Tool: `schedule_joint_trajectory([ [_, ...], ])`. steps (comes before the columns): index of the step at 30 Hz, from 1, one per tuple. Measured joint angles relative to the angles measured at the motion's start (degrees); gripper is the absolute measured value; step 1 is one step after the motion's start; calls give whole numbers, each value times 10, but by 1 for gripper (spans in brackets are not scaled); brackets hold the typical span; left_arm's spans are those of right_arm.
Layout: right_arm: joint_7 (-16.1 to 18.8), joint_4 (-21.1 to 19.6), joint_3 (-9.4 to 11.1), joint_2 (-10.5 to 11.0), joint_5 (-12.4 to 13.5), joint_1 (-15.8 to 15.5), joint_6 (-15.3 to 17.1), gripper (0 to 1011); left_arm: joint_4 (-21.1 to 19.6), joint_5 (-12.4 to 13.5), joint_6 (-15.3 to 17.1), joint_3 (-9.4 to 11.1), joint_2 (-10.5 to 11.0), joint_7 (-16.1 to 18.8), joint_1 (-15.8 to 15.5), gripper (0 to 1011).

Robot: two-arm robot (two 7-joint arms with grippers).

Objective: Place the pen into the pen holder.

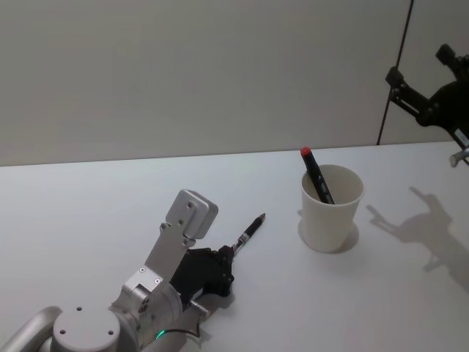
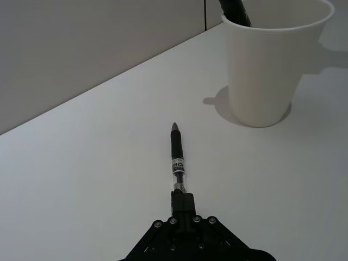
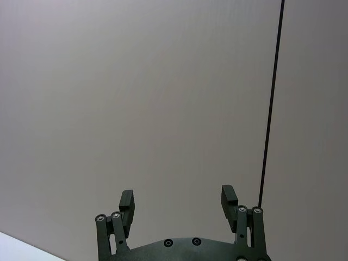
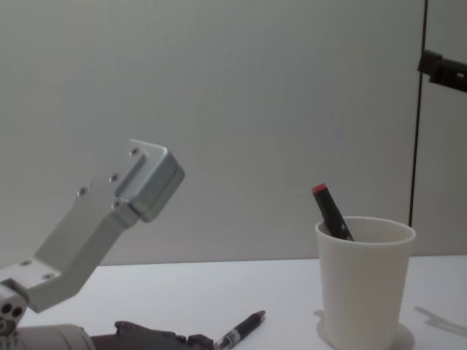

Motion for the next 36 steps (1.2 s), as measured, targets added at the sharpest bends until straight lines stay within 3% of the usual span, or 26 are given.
schedule_joint_trajectory([
  [6, 0, 0, 0, 0, 0, 0, 0, 1002, 1, 0, 1, 0, 0, 1, 0, 112],
  [28, 0, 0, 0, 0, 0, 0, 0, 1002, 1, 0, 2, 0, 0, 0, 0, 799],
  [36, 0, 0, 0, 0, 0, 0, 0, 1002, 1, 0, 2, 0, 0, 0, 0, 997],
])
